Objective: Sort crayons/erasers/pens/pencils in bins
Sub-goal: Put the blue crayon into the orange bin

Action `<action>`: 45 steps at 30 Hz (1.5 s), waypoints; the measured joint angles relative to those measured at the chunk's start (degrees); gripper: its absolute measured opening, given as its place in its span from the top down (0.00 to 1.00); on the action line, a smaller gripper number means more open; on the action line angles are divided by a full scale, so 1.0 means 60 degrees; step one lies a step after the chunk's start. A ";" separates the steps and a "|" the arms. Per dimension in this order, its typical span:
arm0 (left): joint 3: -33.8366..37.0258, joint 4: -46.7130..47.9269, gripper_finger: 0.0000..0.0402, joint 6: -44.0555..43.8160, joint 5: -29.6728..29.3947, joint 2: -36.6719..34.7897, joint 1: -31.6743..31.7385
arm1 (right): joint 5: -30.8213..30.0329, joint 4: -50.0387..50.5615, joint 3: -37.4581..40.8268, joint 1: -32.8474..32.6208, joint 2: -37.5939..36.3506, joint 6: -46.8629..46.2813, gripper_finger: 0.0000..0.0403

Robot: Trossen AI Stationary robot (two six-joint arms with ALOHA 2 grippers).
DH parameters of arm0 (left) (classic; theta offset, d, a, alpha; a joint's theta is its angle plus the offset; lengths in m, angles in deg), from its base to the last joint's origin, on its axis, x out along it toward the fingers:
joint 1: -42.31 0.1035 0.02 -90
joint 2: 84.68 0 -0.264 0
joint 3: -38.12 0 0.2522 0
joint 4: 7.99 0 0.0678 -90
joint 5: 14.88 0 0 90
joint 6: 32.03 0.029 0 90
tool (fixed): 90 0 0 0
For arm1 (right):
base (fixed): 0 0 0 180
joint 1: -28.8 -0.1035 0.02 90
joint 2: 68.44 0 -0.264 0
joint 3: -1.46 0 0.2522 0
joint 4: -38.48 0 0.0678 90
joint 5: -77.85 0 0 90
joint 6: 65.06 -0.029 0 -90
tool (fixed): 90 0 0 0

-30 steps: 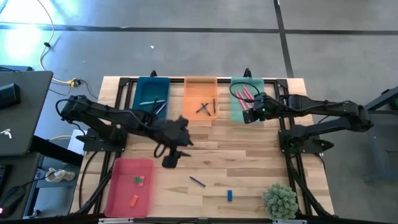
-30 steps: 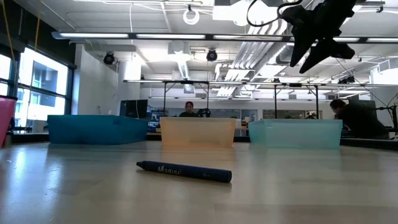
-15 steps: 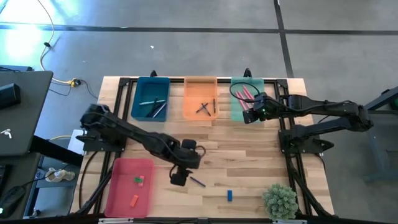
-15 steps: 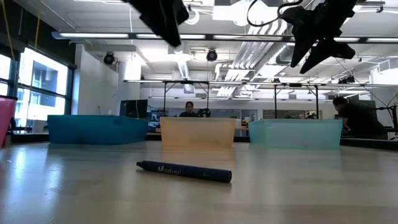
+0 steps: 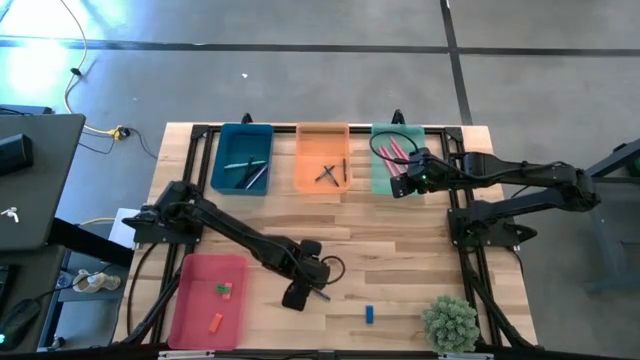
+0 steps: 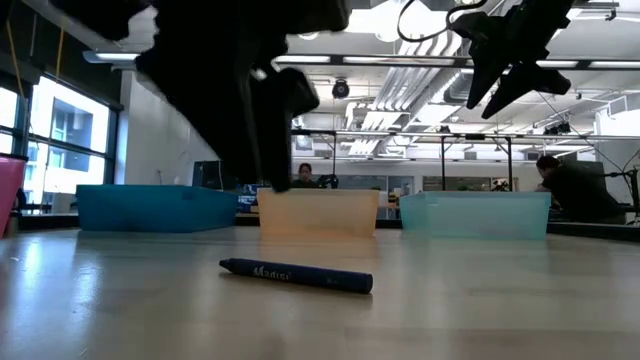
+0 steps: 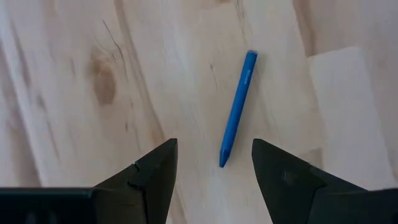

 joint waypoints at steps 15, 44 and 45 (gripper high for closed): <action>0.0000 -0.0492 0.51 -0.0265 0.0076 0.0587 -0.0148 | -0.0186 0.0000 0.0000 0.0004 -0.0004 -0.0003 0.67; -0.0022 -0.0631 0.96 0.0059 -0.0192 0.1390 -0.0451 | -0.0113 0.0067 0.0000 0.0004 -0.0004 -0.0178 0.67; -0.0020 -0.0629 0.98 0.0063 -0.0217 0.1390 -0.0471 | -0.0111 0.0065 0.0000 0.0004 -0.0003 -0.0182 0.67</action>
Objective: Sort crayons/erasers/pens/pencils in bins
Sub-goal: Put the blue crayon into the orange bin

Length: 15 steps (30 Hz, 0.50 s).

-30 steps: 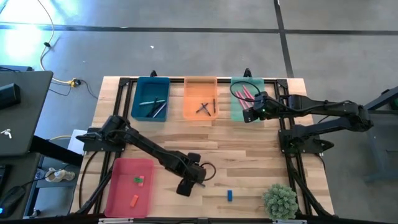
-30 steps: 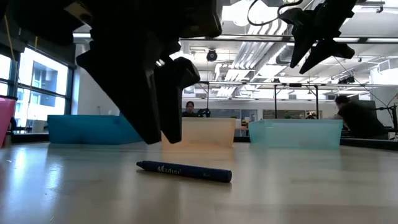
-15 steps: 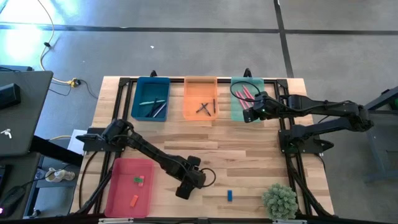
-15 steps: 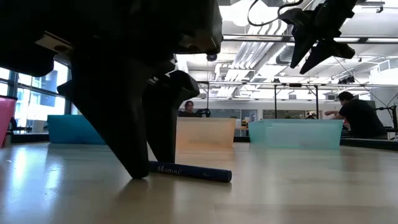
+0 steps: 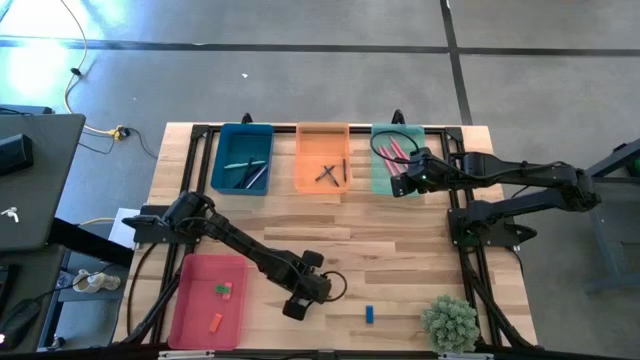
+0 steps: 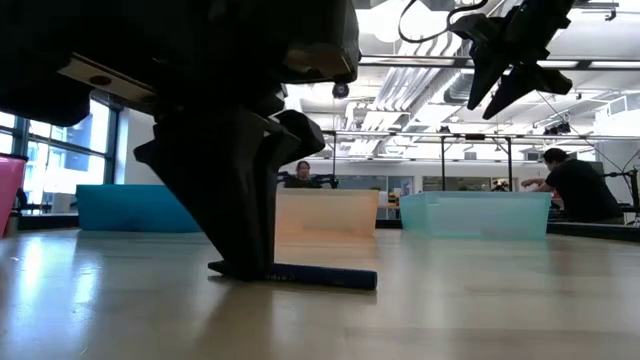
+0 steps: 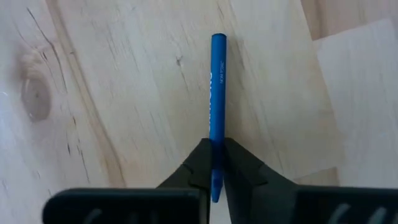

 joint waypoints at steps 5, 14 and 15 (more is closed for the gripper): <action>0.0005 -0.0002 0.97 -0.0258 0.0079 0.0000 -0.0024 | 0.0013 0.0002 0.0000 0.0000 -0.0001 0.0011 0.67; 0.0020 -0.0004 0.99 -0.0619 0.0260 -0.0164 0.0072 | 0.0202 -0.0002 0.0000 -0.0003 -0.0001 0.0436 0.67; 0.0028 -0.0015 0.99 -0.0671 0.0286 -0.0206 0.0105 | 0.0202 -0.0002 0.0000 -0.0002 -0.0001 0.0464 0.67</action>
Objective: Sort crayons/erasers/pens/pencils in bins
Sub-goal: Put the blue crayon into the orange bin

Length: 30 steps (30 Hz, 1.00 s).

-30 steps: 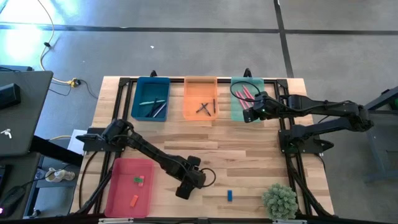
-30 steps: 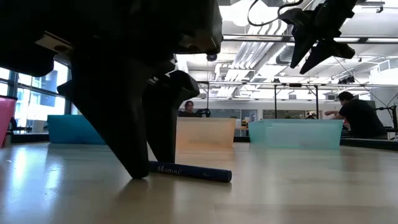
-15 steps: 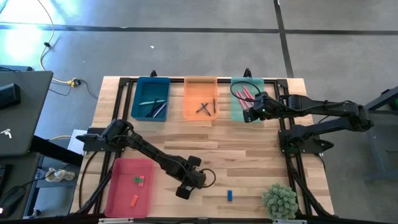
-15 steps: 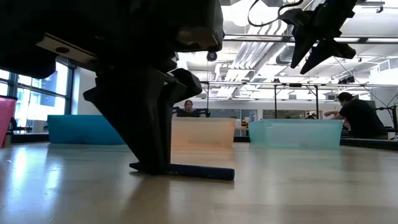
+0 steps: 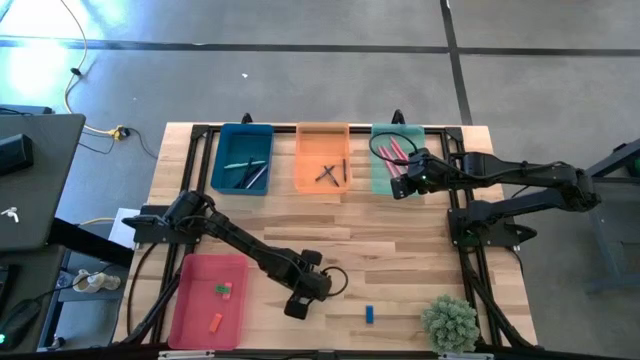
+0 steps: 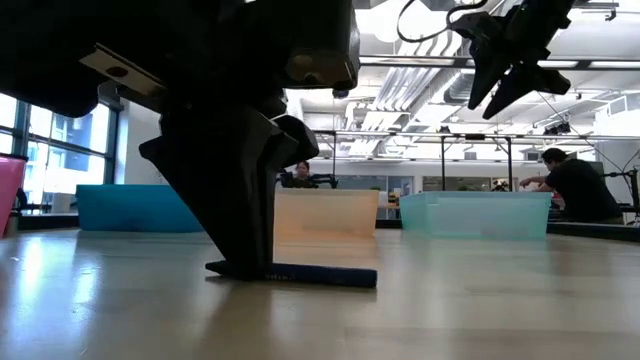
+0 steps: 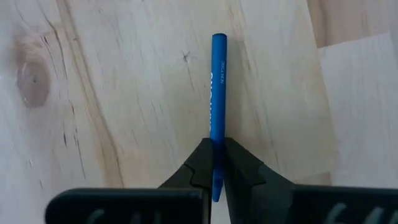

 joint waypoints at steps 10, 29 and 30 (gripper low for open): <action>0.0035 0.0181 1.00 -0.0340 -0.0093 -0.0799 0.0676 | 0.0029 -0.0159 0.0000 -0.0068 -0.0006 0.0512 0.67; 0.0006 0.0312 1.00 -0.0414 -0.0953 -0.2920 0.3861 | -0.0098 -0.1673 0.0000 -0.2117 -0.0197 0.0719 0.67; 0.0006 0.0305 1.00 -0.0413 -0.0996 -0.2979 0.4108 | -0.0160 -0.1899 0.0000 -0.2269 -0.0182 0.0788 0.67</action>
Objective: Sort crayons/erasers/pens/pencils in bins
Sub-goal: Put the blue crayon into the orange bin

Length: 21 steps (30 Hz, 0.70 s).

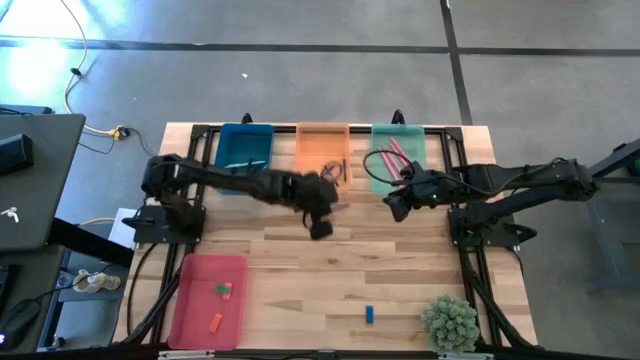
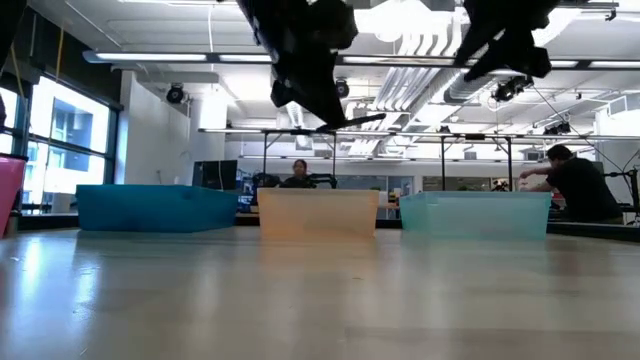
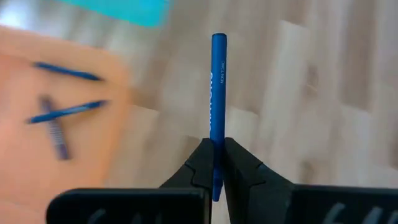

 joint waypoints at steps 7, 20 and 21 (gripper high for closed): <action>-0.0015 -0.0001 1.00 0.0002 0.0423 -0.0075 0.1755 | -0.0841 -0.1336 0.0000 -0.0978 0.0113 -0.0003 0.67; 0.0000 0.0072 1.00 0.0261 0.0785 0.0121 0.3651 | -0.2099 -0.2278 -0.0004 -0.1430 0.1180 -0.1692 0.67; 0.0000 0.0059 1.00 0.0263 0.0853 0.0205 0.3699 | -0.2098 -0.2389 -0.0004 -0.1430 0.1333 -0.1716 0.67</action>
